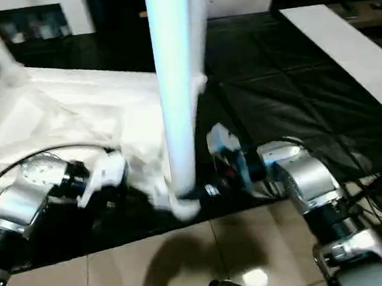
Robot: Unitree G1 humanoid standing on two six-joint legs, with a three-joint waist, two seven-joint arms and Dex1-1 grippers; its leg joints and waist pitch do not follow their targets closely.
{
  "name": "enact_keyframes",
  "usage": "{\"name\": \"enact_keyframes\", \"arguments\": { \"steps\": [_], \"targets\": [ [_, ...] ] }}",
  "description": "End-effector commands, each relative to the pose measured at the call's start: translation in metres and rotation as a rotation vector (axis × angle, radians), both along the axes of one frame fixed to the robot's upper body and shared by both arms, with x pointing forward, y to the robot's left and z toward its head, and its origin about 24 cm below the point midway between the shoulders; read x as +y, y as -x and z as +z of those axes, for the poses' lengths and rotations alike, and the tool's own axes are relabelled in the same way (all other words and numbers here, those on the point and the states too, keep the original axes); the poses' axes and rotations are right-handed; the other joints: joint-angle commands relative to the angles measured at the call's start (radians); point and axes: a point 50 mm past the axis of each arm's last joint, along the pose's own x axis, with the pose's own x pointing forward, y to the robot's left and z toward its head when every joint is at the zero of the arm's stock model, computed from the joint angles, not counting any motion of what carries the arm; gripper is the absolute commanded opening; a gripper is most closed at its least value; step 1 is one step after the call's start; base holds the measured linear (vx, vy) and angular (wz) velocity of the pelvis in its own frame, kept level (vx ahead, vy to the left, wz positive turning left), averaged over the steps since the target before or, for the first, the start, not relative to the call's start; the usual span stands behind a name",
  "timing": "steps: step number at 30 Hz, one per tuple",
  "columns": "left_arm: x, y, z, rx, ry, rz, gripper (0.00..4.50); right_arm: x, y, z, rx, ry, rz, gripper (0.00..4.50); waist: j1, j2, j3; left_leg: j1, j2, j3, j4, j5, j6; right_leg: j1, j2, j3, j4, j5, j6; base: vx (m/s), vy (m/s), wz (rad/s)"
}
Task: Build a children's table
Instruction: Rotate leg to tighten
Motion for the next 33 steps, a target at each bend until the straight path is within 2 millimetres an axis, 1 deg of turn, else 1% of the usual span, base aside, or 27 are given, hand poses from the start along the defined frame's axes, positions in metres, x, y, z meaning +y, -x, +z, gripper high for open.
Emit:
{"name": "enact_keyframes", "arguments": {
  "steps": [1,3,4,5,6,7,8,9,10,12,13,14,15,16,17,18,21,24,25,26,27,28,29,30,31,32,33],
  "targets": [
    [-0.036,-0.009,0.003,-0.008,0.111,0.137,0.00,0.028,-0.015,-0.017,0.045,0.028,-0.305,2.04,-0.007,0.004,-0.055,0.001,0.024,-0.012,-0.068,-0.214,0.014,0.050,-0.080,0.054,-0.096,-0.437,-0.145,0.000,0.000,0.00],
    [-0.037,-0.010,0.004,-0.008,0.117,0.153,0.00,0.029,-0.016,-0.017,0.043,0.032,-0.329,2.03,-0.019,0.002,-0.054,0.001,0.022,-0.012,-0.069,-0.223,-0.001,0.047,-0.078,0.053,-0.097,-0.435,-0.151,0.000,0.000,0.00],
    [-0.040,-0.014,0.005,-0.010,0.131,0.200,0.00,0.032,-0.019,-0.018,0.046,0.038,-0.390,2.02,-0.025,0.002,-0.059,-0.002,0.019,-0.014,-0.067,-0.212,-0.004,0.053,-0.081,0.051,-0.094,-0.427,-0.145,0.000,0.000,0.00],
    [-0.042,-0.018,0.006,-0.014,0.145,0.255,0.00,0.035,-0.022,-0.018,0.058,0.039,-0.440,2.02,-0.032,0.001,-0.058,-0.004,0.018,-0.011,-0.067,-0.199,0.003,0.052,-0.077,0.053,-0.094,-0.392,-0.150,0.000,0.000,0.00],
    [-0.045,-0.022,0.007,-0.018,0.154,0.310,0.00,0.038,-0.025,-0.019,0.065,0.041,-0.499,2.02,-0.036,0.001,-0.059,0.002,0.017,-0.008,-0.063,-0.200,0.015,0.048,-0.076,0.054,-0.096,-0.367,-0.160,0.000,0.000,0.00],
    [-0.047,-0.028,0.008,-0.034,0.161,0.391,0.00,0.043,-0.028,-0.019,0.082,0.039,-0.571,2.02,-0.037,0.002,-0.059,-0.001,0.017,-0.006,-0.062,-0.178,0.021,0.049,-0.075,0.056,-0.092,-0.328,-0.171,0.000,0.000,0.00],
    [-0.047,-0.028,0.008,-0.034,0.161,0.391,0.00,0.043,-0.028,-0.019,0.082,0.039,-0.571,2.02,-0.039,0.002,-0.059,0.001,0.015,-0.003,-0.061,-0.174,0.024,0.046,-0.072,0.057,-0.095,-0.320,-0.174,0.000,0.000,0.00],
    [-0.050,-0.033,0.009,-0.046,0.166,0.457,0.00,0.046,-0.032,-0.020,0.106,0.032,-0.640,2.02,-0.038,0.003,-0.062,0.003,0.016,-0.004,-0.060,-0.164,0.024,0.049,-0.073,0.057,-0.090,-0.297,-0.180,0.000,0.000,0.00],
    [-0.055,-0.037,0.011,-0.056,0.178,0.509,0.00,0.051,-0.034,-0.020,0.121,0.018,-0.688,2.02,-0.038,0.002,-0.062,0.000,0.014,-0.004,-0.060,-0.154,0.028,0.051,-0.072,0.056,-0.091,-0.286,-0.182,0.000,0.000,0.00],
    [-0.061,-0.039,0.014,-0.066,0.183,0.550,0.00,0.057,-0.035,-0.019,0.132,0.003,-0.720,2.02,-0.036,0.003,-0.063,0.002,0.016,-0.003,-0.060,-0.142,0.030,0.052,-0.073,0.056,-0.089,-0.258,-0.185,0.000,0.000,0.00],
    [-0.064,-0.040,0.014,-0.078,0.172,0.556,0.00,0.061,-0.034,-0.018,0.129,-0.007,-0.721,2.02,-0.035,0.003,-0.063,0.000,0.017,-0.003,-0.061,-0.125,0.039,0.055,-0.071,0.056,-0.086,-0.209,-0.190,0.000,0.000,0.00],
    [-0.064,-0.039,0.014,-0.084,0.162,0.553,0.00,0.062,-0.034,-0.018,0.126,-0.011,-0.718,2.55,-0.034,0.004,-0.064,-0.001,0.017,-0.004,-0.061,-0.119,0.040,0.056,-0.071,0.056,-0.083,-0.193,-0.194,0.000,0.000,0.00],
    [-0.065,-0.039,0.013,-0.089,0.147,0.542,0.00,0.063,-0.033,-0.017,0.118,-0.014,-0.718,2.55,-0.034,0.007,-0.064,-0.001,0.017,-0.004,-0.061,-0.113,0.047,0.058,-0.071,0.056,-0.081,-0.162,-0.199,0.000,0.000,0.00],
    [-0.065,-0.039,0.013,-0.089,0.147,0.542,0.00,0.063,-0.033,-0.017,0.118,-0.014,-0.718,2.55,-0.035,0.006,-0.063,-0.002,0.018,-0.004,-0.063,-0.116,0.049,0.057,-0.071,0.055,-0.082,-0.158,-0.201,0.000,0.000,0.00],
    [-0.063,-0.036,0.011,-0.102,0.118,0.512,0.00,0.062,-0.032,-0.015,0.101,-0.029,-0.703,2.69,-0.035,0.009,-0.062,-0.001,0.018,-0.004,-0.063,-0.132,0.049,0.058,-0.072,0.055,-0.084,-0.167,-0.202,0.000,0.000,0.00],
    [-0.063,-0.036,0.011,-0.102,0.118,0.512,0.00,0.062,-0.032,-0.015,0.101,-0.029,-0.703,2.75,-0.034,0.009,-0.061,0.001,0.020,-0.005,-0.065,-0.142,0.049,0.057,-0.073,0.055,-0.086,-0.179,-0.199,0.000,0.000,0.00],
    [-0.058,-0.034,0.008,-0.107,0.090,0.493,0.00,0.057,-0.032,-0.012,0.081,-0.048,-0.703,2.96,-0.035,0.011,-0.058,0.002,0.020,-0.005,-0.066,-0.180,0.037,0.055,-0.076,0.056,-0.092,-0.241,-0.188,0.000,0.000,0.00],
    [-0.054,-0.033,0.006,-0.106,0.074,0.479,0.00,0.052,-0.032,-0.011,0.064,-0.062,-0.698,3.24,-0.035,0.011,-0.059,0.001,0.021,-0.006,-0.067,-0.171,0.035,0.056,-0.076,0.057,-0.090,-0.226,-0.187,0.000,0.000,0.00],
    [-0.045,-0.027,0.003,-0.103,0.047,0.410,0.00,0.038,-0.027,-0.008,0.012,-0.074,-0.627,3.24,-0.036,0.012,-0.060,-0.002,0.020,-0.006,-0.067,-0.152,0.038,0.058,-0.075,0.057,-0.086,-0.192,-0.194,0.000,0.000,0.00],
    [-0.042,-0.025,0.002,-0.100,0.039,0.376,0.00,0.032,-0.025,-0.007,-0.009,-0.074,-0.594,3.41,-0.031,0.012,-0.063,0.000,0.021,-0.004,-0.062,-0.134,0.052,0.061,-0.075,0.059,-0.083,-0.136,-0.199,0.000,0.000,0.00],
    [-0.042,-0.025,0.002,-0.100,0.039,0.376,0.00,0.032,-0.025,-0.007,-0.009,-0.074,-0.594,3.48,-0.032,0.013,-0.066,-0.003,0.022,-0.004,-0.062,-0.095,0.068,0.067,-0.072,0.058,-0.072,-0.050,-0.217,0.000,0.000,0.00],
    [-0.038,-0.022,0.001,-0.108,0.030,0.329,0.00,0.023,-0.022,-0.007,-0.030,-0.068,-0.550,3.56,-0.032,0.014,-0.067,-0.001,0.023,-0.003,-0.062,-0.083,0.074,0.065,-0.071,0.058,-0.070,-0.018,-0.229,0.000,0.000,0.00],
    [-0.035,-0.019,0.001,-0.112,0.026,0.277,0.00,0.017,-0.020,-0.005,-0.042,-0.064,-0.514,3.64,-0.032,0.012,-0.070,-0.004,0.019,-0.003,-0.057,-0.062,0.086,0.069,-0.068,0.057,-0.062,0.044,-0.246,0.000,0.000,0.00],
    [-0.035,-0.019,0.001,-0.112,0.026,0.277,0.00,0.017,-0.020,-0.005,-0.042,-0.064,-0.514,3.73,-0.032,0.011,-0.070,-0.003,0.019,-0.002,-0.057,-0.054,0.103,0.069,-0.068,0.057,-0.060,0.080,-0.259,0.000,0.000,0.00],
    [-0.031,-0.015,0.001,-0.112,0.018,0.209,0.00,0.008,-0.017,-0.003,-0.055,-0.057,-0.463,3.73,-0.030,0.013,-0.066,-0.002,0.020,-0.001,-0.057,-0.073,0.112,0.068,-0.070,0.056,-0.064,0.061,-0.265,0.000,0.000,0.00],
    [-0.025,-0.007,0.000,-0.106,0.012,0.101,0.00,-0.003,-0.013,0.001,-0.079,-0.042,-0.360,3.91,-0.027,0.012,-0.066,-0.002,0.021,-0.001,-0.057,-0.087,0.113,0.068,-0.072,0.056,-0.067,0.038,-0.265,0.000,0.000,0.00],
    [-0.025,-0.007,0.000,-0.106,0.012,0.101,0.00,-0.003,-0.013,0.001,-0.079,-0.042,-0.360,3.97,-0.024,0.011,-0.066,-0.002,0.020,-0.001,-0.057,-0.099,0.116,0.070,-0.072,0.055,-0.068,0.019,-0.261,0.000,0.000,0.00]
  ]
}}
